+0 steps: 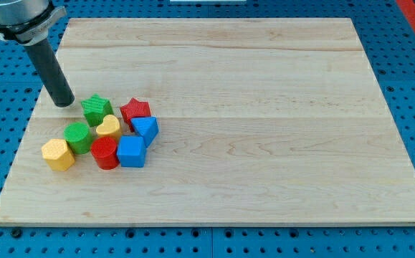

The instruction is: Move your arm to the right of the red star

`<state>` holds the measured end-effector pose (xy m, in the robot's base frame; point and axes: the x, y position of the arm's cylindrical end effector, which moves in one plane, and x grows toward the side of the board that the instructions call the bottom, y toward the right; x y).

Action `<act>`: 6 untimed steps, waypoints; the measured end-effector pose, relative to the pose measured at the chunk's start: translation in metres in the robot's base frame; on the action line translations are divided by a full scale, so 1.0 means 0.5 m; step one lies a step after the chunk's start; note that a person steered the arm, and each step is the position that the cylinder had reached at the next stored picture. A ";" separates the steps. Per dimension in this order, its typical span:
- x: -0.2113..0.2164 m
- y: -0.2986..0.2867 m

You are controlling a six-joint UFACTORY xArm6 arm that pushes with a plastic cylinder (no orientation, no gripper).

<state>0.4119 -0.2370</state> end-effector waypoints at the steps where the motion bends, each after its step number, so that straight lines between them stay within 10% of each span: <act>1: -0.020 0.000; 4: -0.058 0.060; 6: -0.073 0.375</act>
